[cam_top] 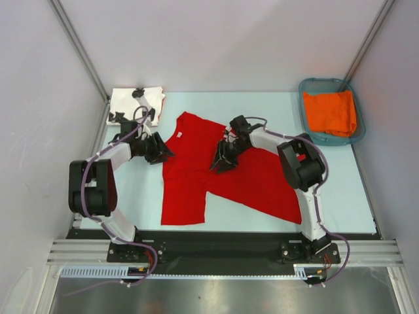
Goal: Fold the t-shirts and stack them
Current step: Fold the tshirt
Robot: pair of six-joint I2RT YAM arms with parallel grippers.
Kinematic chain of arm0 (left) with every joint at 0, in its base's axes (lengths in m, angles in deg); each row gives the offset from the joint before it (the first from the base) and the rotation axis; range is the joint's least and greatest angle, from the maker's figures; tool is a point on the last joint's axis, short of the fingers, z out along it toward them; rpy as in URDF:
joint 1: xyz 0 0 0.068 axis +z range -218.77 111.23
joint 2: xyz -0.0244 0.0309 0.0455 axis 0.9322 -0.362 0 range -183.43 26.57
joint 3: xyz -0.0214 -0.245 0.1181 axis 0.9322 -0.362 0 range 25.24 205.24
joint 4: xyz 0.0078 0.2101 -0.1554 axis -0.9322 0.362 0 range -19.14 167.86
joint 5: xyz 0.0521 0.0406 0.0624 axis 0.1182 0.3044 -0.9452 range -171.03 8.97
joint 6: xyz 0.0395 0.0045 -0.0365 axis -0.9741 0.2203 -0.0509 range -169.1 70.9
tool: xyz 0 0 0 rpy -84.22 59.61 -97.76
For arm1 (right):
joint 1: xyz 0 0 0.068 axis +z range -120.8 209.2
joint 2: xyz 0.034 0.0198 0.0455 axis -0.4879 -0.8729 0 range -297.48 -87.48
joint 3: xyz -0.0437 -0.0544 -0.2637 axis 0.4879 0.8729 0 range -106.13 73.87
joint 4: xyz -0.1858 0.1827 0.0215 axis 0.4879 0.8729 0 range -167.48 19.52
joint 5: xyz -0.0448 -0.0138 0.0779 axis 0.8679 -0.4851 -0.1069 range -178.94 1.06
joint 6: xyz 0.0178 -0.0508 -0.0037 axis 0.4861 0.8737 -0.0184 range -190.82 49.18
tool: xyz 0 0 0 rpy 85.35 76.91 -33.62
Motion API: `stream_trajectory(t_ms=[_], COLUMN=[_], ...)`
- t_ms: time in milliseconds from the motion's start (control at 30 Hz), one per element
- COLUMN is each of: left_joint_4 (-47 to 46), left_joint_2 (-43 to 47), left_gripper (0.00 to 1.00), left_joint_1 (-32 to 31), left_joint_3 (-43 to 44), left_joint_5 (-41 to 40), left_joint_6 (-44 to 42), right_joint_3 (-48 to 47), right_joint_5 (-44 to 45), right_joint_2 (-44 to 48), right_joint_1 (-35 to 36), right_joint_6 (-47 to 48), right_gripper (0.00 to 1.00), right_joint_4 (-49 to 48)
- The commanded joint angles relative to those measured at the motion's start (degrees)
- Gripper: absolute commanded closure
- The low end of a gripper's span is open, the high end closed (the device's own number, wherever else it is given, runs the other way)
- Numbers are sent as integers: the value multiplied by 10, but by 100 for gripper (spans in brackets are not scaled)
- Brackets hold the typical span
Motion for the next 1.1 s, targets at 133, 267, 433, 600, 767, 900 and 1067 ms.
stream_trajectory(t_ms=[133,267,433,600,767,900,1067], left_joint_4=[-19,-176,-177,-164,-3,106,88], left_joint_2=[47,-25,-188,-289,-420,-479,-484], left_gripper=[42,39,34,28,28,29,27], left_joint_1=[-37,-51,-74,-94,-96,-86,-77], left_joint_3=[105,155,306,450,662,786,736], left_joint_5=[-99,-120,-139,-187,-197,-162,-112], left_joint_6=[-98,-68,-83,-123,-169,-139,-81], right_joint_3=[106,200,343,378,396,388,388], right_joint_5=[129,213,262,285,270,272,259], right_joint_2=[233,308,384,403,394,371,331], right_joint_1=[-124,-228,-338,-428,-492,-499,-503], right_joint_6=[30,8,-1,47,86,124,114], right_gripper=[51,48,48,46,40,37,37], right_joint_4=[6,-68,-183,-212,-227,-231,-268])
